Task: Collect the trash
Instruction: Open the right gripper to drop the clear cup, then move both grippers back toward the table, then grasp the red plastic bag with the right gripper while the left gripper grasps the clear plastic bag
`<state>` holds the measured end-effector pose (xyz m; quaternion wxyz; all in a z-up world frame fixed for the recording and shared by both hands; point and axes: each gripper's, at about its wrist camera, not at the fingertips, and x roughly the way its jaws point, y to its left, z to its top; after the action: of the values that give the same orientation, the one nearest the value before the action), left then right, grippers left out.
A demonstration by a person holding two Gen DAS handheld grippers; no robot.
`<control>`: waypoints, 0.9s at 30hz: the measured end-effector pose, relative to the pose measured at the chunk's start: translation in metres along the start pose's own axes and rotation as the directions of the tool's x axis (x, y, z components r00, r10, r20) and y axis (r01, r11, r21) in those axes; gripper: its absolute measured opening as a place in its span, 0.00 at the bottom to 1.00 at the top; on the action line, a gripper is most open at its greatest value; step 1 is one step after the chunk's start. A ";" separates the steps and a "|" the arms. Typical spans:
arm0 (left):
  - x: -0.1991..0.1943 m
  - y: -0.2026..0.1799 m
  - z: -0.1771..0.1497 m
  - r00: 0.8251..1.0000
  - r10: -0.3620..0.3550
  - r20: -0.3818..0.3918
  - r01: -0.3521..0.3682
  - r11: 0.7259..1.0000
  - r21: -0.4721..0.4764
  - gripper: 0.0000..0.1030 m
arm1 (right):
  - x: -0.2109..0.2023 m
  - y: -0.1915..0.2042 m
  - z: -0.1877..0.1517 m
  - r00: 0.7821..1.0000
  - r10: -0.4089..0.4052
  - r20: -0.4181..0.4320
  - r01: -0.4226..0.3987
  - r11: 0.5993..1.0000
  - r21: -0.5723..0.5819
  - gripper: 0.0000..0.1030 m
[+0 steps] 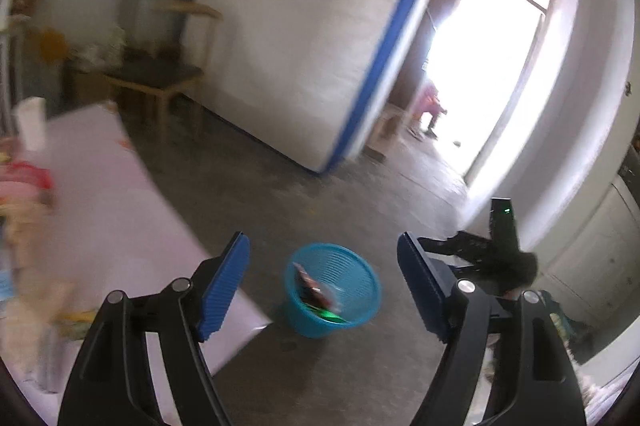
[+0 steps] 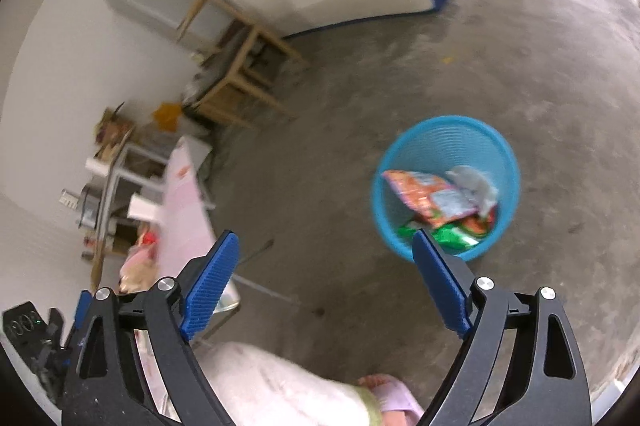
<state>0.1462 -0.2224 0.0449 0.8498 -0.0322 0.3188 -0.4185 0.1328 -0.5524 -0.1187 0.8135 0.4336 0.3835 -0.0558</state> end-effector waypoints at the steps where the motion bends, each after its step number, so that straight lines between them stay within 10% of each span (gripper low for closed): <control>1: -0.010 0.009 -0.003 1.000 0.027 0.014 -0.026 1.000 -0.015 0.73 | 0.004 0.014 0.000 1.000 0.014 -0.010 -0.015 1.000 -0.024 0.82; 11: -0.095 0.094 -0.032 0.968 0.224 0.108 -0.203 0.963 -0.177 0.75 | 0.039 0.145 -0.022 0.983 0.133 -0.127 -0.161 0.957 -0.240 0.82; 27: -0.170 0.207 -0.063 0.910 0.378 0.171 -0.271 0.854 -0.445 0.75 | 0.111 0.296 -0.079 0.924 0.151 -0.350 -0.297 0.862 -0.412 0.82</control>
<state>0.1772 0.0494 0.0160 0.9158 -0.2085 0.2900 -0.1837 0.2900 -0.2836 -0.0237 0.8239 0.2752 0.4532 0.1999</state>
